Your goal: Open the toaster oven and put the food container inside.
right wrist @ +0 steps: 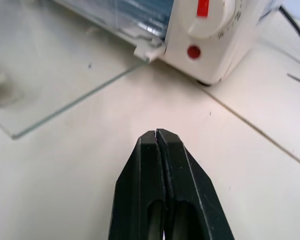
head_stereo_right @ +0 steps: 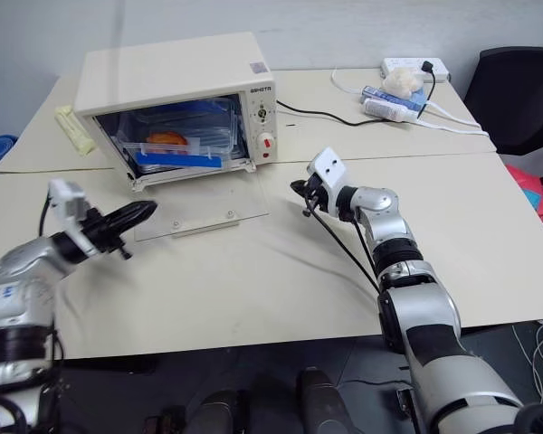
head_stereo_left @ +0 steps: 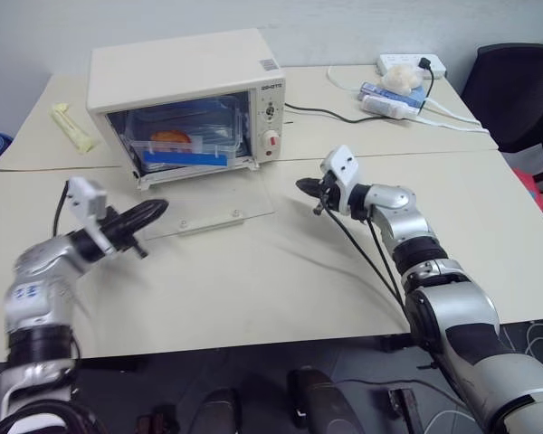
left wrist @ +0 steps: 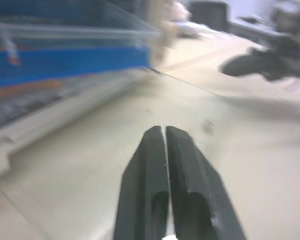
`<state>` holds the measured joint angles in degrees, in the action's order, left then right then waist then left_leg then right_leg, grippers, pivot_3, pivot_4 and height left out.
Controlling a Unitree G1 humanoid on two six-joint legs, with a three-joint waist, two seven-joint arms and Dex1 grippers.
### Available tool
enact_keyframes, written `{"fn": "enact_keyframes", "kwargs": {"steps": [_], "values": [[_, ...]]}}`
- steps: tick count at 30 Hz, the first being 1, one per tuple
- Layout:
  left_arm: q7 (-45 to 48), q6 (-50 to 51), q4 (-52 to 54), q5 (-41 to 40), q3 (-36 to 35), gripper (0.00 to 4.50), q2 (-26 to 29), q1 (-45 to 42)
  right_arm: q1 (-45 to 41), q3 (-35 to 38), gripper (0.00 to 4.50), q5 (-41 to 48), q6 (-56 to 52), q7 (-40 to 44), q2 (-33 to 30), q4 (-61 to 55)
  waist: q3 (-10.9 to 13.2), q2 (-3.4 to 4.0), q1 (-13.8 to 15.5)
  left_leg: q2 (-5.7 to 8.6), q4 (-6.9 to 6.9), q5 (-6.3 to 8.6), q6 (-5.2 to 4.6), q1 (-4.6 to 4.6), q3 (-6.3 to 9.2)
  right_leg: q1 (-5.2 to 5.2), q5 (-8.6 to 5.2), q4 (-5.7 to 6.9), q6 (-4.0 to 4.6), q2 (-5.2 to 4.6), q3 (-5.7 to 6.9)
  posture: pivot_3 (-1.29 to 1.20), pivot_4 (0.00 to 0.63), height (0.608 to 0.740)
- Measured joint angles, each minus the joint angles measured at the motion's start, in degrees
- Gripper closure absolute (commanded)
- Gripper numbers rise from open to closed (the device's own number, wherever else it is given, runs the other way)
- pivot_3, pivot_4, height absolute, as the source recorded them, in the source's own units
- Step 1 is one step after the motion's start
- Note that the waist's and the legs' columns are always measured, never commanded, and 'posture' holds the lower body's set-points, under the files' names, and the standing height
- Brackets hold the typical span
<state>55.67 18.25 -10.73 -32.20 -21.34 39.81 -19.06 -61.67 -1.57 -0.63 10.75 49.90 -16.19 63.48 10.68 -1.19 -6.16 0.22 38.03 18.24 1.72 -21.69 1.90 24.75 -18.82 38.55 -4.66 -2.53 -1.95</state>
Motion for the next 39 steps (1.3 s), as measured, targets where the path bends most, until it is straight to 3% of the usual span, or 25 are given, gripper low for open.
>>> {"fn": "enact_keyframes", "kwargs": {"steps": [4,11,17,22,32,36,39], "values": [[0.0,5.2,7.5,-5.8,-5.3,2.23,1.4,5.3,0.4,0.0,4.50,0.0,3.5,0.6,3.9,4.0,0.0,0.00,0.2,0.03,0.03,0.02,-0.04,0.00,-0.01,-0.04,0.00,0.00,0.00,-0.03,-0.01,0.00,0.150,0.740],[-3.2,8.5,14.4,-9.2,-8.7,0.06,0.9,10.4,0.5,2.2,4.50,4.4,7.4,10.4,8.4,4.4,0.0,0.00,0.5,0.02,0.01,0.04,-0.04,0.03,0.00,-0.06,0.00,-0.02,0.00,-0.01,0.01,0.00,0.150,0.740],[-9.0,10.8,16.5,-14.4,-14.4,0.02,-2.2,12.4,0.5,6.6,4.50,9.8,9.8,13.7,9.7,2.0,0.0,0.00,0.8,0.02,0.03,0.06,-0.05,0.03,0.01,-0.08,0.00,-0.04,0.00,-0.03,0.02,0.00,0.150,0.740],[-12.6,11.2,17.1,-17.0,-16.0,0.02,-3.2,12.2,-2.7,9.5,4.50,12.7,10.5,11.0,12.1,2.0,0.0,0.00,1.2,0.03,0.06,0.06,-0.04,0.03,0.00,-0.08,0.00,-0.02,0.00,-0.03,0.00,0.00,0.150,0.740],[-14.5,8.1,14.5,-14.6,-12.3,0.02,-5.5,9.2,-13.8,11.3,4.50,11.0,9.3,-4.8,15.4,7.9,0.0,0.00,1.3,0.04,0.03,0.06,-0.04,0.03,0.00,-0.08,0.00,-0.05,0.01,-0.04,0.02,0.00,0.150,0.740],[-14.0,5.6,12.8,-11.9,-9.8,0.02,-5.6,8.0,-13.8,11.5,4.50,11.0,9.3,-5.3,15.4,8.6,0.0,0.00,1.3,0.04,0.03,0.06,-0.04,0.02,0.00,-0.09,0.00,-0.07,0.00,-0.04,0.03,0.00,0.150,0.740],[-11.7,3.9,12.4,-9.6,-7.8,0.02,-4.3,8.3,-10.5,11.4,4.50,12.6,8.3,0.2,14.4,2.6,0.0,0.00,1.3,0.04,-0.02,0.07,-0.05,0.02,0.01,-0.10,0.00,-0.10,0.00,-0.04,0.03,0.00,0.150,0.740]]}}
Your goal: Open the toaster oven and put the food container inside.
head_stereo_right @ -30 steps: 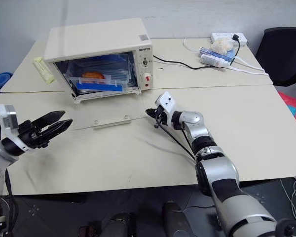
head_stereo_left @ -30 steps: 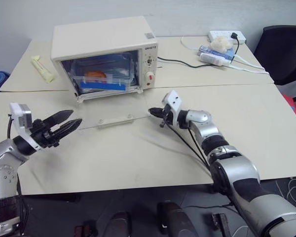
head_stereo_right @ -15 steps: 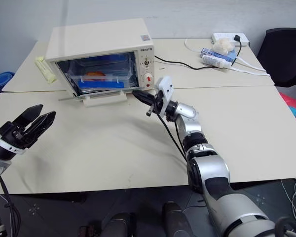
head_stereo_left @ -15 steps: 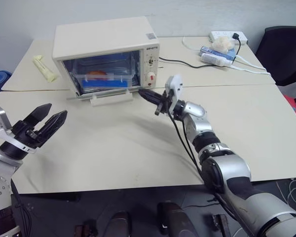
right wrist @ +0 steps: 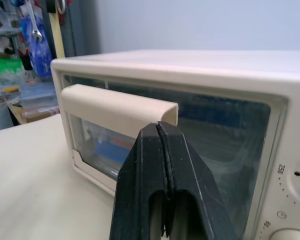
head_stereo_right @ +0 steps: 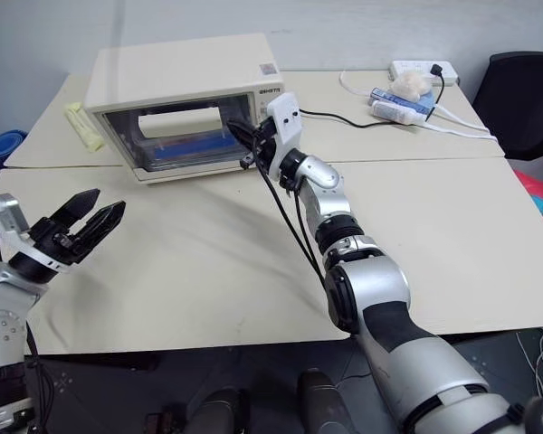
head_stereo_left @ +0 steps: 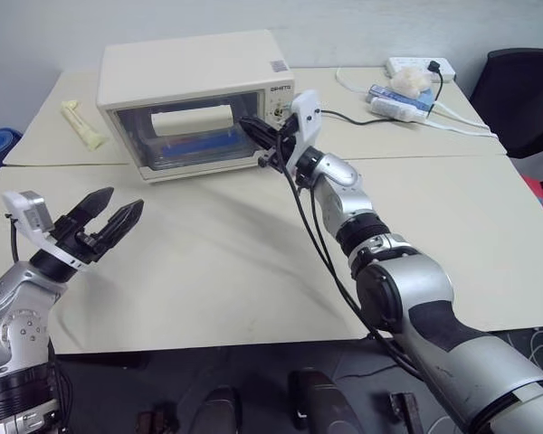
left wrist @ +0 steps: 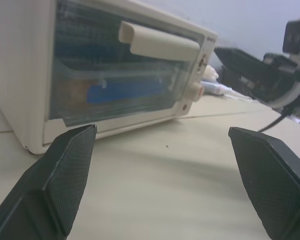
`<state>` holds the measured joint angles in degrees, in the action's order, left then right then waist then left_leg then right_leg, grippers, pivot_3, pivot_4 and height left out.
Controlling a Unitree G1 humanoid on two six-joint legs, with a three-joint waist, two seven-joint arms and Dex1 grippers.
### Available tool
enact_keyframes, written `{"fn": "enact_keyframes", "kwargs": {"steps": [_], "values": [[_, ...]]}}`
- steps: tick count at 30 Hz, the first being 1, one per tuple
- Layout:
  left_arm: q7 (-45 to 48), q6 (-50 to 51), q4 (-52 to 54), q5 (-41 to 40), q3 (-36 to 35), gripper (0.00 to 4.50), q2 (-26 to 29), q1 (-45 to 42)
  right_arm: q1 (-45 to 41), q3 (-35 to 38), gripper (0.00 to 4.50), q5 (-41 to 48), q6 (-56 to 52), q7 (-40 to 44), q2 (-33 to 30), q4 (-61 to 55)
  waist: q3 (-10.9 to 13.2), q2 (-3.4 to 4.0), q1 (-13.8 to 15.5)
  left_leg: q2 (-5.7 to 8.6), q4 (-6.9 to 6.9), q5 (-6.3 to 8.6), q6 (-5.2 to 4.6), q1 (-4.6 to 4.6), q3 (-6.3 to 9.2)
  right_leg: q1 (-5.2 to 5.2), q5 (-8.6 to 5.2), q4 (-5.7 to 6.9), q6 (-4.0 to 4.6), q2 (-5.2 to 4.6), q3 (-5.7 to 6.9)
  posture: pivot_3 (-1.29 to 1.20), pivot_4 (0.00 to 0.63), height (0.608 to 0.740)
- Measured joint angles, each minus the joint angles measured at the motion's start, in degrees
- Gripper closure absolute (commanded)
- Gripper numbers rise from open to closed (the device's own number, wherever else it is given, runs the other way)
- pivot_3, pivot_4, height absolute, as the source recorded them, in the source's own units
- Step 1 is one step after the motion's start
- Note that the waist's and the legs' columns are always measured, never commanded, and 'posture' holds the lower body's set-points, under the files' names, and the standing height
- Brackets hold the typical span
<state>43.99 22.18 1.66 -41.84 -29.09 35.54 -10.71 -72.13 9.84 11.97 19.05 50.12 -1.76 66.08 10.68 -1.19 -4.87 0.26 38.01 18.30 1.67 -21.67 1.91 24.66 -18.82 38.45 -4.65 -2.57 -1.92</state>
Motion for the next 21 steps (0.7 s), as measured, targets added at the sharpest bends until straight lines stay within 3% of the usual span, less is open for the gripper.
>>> {"fn": "enact_keyframes", "kwargs": {"steps": [1,4,9,16,21], "values": [[0.9,-0.8,0.0,1.0,0.7,0.02,0.8,0.3,2.7,-0.3,4.50,1.0,-1.4,2.6,-0.9,-4.0,0.0,0.00,0.0,0.00,-0.02,0.01,-0.01,0.00,0.01,-0.01,0.00,-0.01,0.00,0.00,0.00,0.00,0.150,0.740],[5.1,-3.7,0.2,4.1,1.3,0.00,4.5,3.5,15.1,-2.7,3.90,3.5,-8.5,10.7,-6.7,-20.8,0.0,0.00,0.5,0.01,-0.02,0.08,-0.08,-0.01,0.05,-0.07,0.00,-0.15,0.00,-0.04,0.02,0.00,0.150,0.740],[10.1,-7.4,0.3,8.3,3.0,0.00,7.8,8.1,34.8,-7.2,2.37,6.3,-17.7,20.0,-18.9,-46.6,0.0,0.03,1.1,0.03,-0.03,0.13,-0.17,-0.02,-0.02,-0.08,0.00,-0.44,0.00,-0.07,-0.02,0.00,0.150,0.740],[14.0,-14.5,0.1,13.4,5.0,0.00,8.3,13.3,52.1,-7.0,0.13,7.0,-11.5,27.0,-30.0,-58.0,0.0,0.03,2.0,-0.05,-0.11,0.24,-0.42,0.44,-0.13,-0.42,-0.01,-0.55,0.01,0.01,-0.10,0.00,0.150,0.740],[13.5,-17.4,0.8,15.0,5.0,0.00,6.6,16.7,59.6,-6.3,0.05,8.4,-11.5,25.8,-30.7,-60.5,0.0,0.03,2.2,-0.06,-0.11,0.26,-0.46,0.44,-0.16,-0.42,-0.01,-0.56,0.01,0.00,-0.14,0.00,0.150,0.740]]}}
